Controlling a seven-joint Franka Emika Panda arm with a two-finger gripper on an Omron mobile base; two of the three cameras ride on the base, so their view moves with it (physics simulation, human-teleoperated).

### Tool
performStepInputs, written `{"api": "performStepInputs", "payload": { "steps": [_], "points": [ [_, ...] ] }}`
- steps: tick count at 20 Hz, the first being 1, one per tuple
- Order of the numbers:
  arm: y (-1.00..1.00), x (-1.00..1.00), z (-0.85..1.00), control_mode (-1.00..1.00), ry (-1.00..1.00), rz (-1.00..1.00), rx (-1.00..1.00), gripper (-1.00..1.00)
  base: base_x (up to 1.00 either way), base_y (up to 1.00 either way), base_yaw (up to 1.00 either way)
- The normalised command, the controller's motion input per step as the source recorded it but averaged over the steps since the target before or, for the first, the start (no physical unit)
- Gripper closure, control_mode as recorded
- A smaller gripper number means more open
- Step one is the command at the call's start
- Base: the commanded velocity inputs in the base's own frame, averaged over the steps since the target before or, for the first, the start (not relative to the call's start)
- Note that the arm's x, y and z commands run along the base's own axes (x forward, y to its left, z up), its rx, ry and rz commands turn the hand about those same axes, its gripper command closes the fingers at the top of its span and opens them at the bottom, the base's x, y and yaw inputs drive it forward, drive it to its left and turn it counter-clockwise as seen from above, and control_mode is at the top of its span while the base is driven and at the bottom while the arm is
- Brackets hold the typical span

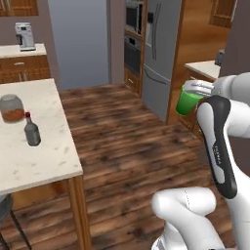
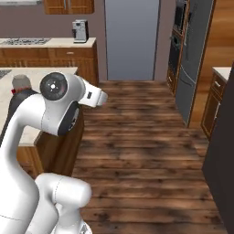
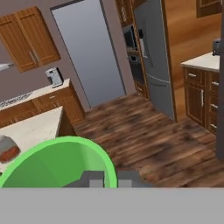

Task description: Open the cabinet directly in front. Then move the liquor and the cup to the dining counter with the jar on it.

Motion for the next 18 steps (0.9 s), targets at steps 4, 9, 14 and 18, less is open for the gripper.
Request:
{"api": "performStepInputs", "payload": {
  "steps": [4,9,14,18],
  "points": [
    [0.0,0.0,0.0,1.0,0.0,0.0,0.0,1.0,1.0,-0.82,0.04],
    [0.0,0.0,0.0,1.0,0.0,0.0,0.0,1.0,1.0,-0.56,0.08],
    [0.0,0.0,0.0,1.0,0.0,0.0,0.0,1.0,1.0,-0.34,0.2],
    [0.0,0.0,0.0,1.0,0.0,0.0,0.0,1.0,1.0,0.0,0.38]
  ]
}}
